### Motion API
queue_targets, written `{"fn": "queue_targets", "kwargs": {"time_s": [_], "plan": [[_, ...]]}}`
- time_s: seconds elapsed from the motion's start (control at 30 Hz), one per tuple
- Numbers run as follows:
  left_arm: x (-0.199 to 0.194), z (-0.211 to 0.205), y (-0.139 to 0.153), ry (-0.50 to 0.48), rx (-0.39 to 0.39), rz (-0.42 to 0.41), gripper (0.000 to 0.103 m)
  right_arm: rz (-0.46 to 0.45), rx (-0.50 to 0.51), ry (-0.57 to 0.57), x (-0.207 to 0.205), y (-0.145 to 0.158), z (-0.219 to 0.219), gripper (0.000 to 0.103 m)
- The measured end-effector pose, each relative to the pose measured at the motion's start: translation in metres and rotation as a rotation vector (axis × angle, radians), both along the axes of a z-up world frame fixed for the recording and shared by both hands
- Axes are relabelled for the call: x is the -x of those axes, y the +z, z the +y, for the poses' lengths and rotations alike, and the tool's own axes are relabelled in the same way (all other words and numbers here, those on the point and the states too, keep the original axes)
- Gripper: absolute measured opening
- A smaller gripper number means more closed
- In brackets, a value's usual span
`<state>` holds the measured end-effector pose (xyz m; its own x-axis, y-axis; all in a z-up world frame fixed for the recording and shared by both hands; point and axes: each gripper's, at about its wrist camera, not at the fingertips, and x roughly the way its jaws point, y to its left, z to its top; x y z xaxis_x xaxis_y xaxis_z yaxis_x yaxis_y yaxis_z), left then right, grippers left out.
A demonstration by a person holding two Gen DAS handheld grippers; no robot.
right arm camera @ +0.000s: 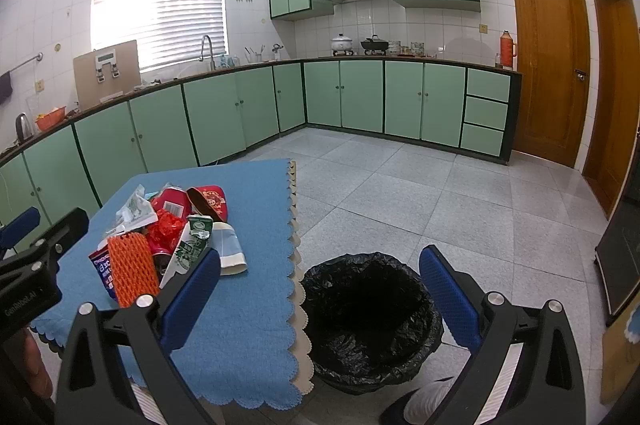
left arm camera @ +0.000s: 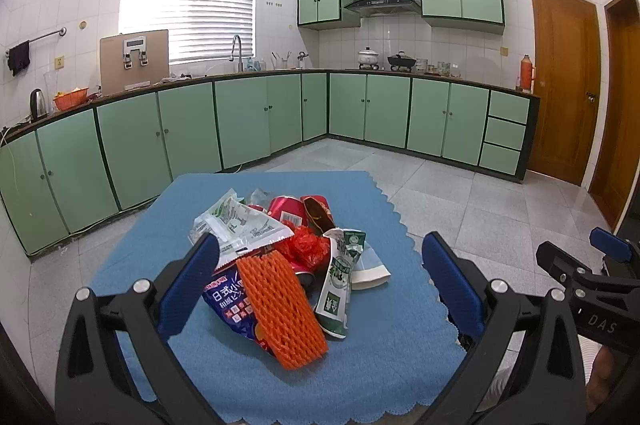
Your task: Collect trash
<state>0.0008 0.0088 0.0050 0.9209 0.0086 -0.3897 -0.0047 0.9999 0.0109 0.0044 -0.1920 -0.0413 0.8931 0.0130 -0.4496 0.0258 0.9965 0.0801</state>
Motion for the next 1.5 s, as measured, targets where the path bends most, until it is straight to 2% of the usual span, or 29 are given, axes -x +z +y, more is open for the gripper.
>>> {"fn": "queue_targets", "kwargs": {"time_s": [1.5], "plan": [[0.0031,-0.0001,0.0052,0.008,-0.003,-0.009,0.098,-0.002,-0.005,-0.001,0.0005,-0.0008,-0.0003,0.097]]}}
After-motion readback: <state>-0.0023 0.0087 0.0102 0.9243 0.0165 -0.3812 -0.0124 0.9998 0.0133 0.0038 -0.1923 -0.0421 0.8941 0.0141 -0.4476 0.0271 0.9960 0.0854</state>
